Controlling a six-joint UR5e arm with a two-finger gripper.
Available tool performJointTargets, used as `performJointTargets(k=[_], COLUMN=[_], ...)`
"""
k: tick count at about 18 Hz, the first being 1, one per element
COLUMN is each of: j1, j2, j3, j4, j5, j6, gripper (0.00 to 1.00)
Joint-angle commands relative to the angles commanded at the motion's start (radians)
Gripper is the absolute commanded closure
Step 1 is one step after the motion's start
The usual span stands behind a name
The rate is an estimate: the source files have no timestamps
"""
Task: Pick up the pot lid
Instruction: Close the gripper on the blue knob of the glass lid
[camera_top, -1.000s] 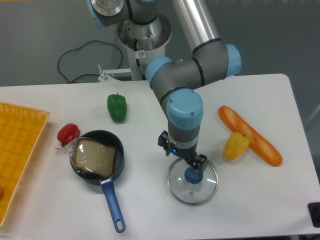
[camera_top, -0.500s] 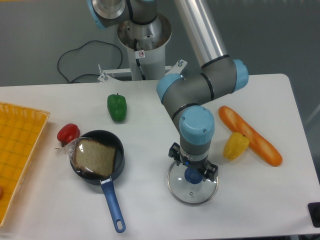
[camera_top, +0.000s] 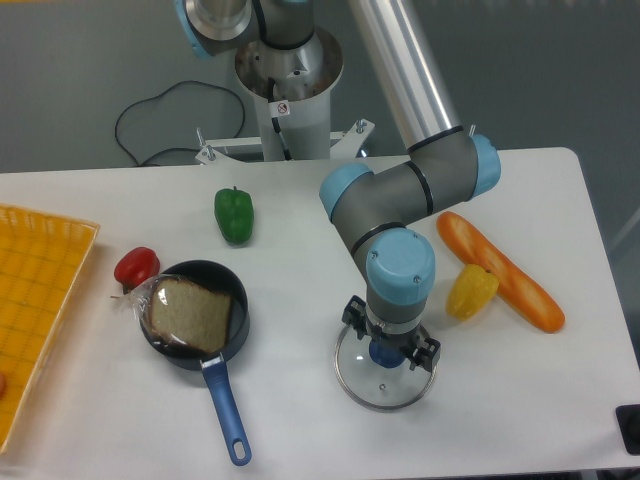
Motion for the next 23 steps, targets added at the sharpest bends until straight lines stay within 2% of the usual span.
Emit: performJointTargets(k=[21, 23], j1=[0.005, 0.005], j2=[-0.021, -0.021], j3=[0.008, 0.008], j4=[-0.003, -0.003], j5=[-0.018, -0.018], j6=[-0.003, -0.003], gripper=[0.0, 0.06])
